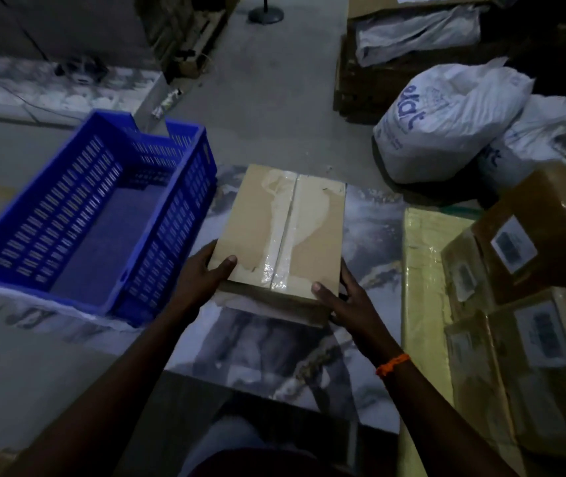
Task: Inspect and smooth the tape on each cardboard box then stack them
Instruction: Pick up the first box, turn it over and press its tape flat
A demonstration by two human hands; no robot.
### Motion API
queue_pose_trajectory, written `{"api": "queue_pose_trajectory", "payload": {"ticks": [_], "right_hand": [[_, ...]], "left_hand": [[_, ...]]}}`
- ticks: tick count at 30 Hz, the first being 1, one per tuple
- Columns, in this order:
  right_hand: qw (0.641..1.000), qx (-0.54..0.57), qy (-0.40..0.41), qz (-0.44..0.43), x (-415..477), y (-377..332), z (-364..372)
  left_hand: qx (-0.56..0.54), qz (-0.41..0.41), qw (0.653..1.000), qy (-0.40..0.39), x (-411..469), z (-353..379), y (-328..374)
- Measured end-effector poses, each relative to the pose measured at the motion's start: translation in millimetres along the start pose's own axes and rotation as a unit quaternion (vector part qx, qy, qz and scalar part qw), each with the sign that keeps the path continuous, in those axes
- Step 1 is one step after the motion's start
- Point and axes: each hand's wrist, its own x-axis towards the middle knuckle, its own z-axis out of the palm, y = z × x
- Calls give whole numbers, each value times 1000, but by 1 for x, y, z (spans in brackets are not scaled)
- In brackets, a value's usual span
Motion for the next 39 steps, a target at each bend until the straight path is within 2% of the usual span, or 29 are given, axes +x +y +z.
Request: {"api": "queue_pose_trajectory", "payload": {"ticks": [6, 9, 16, 20, 23, 26, 33, 37, 39], "right_hand": [[999, -32, -3, 0, 94, -32, 48], [999, -42, -2, 8, 127, -41, 69], [998, -51, 22, 16, 158, -35, 90], [997, -65, 39, 15, 165, -31, 94], [996, -74, 39, 14, 166, -28, 93], [996, -83, 32, 8, 168, -28, 96], [994, -97, 39, -9, 168, -24, 93], [990, -122, 68, 0, 140, -14, 78], [988, -114, 102, 3, 109, -5, 60]], "left_hand": [[86, 4, 996, 5, 111, -56, 8], [94, -21, 995, -2, 145, -74, 0], [143, -26, 989, -22, 172, -71, 5], [227, -45, 973, -27, 177, -57, 5], [346, -2, 937, -50, 166, -48, 2], [397, 68, 912, -70, 156, -40, -1], [377, 116, 917, -61, 145, -35, 4], [327, 220, 919, -29, 117, 0, 11], [294, 256, 920, -49, 96, 32, 16]]}}
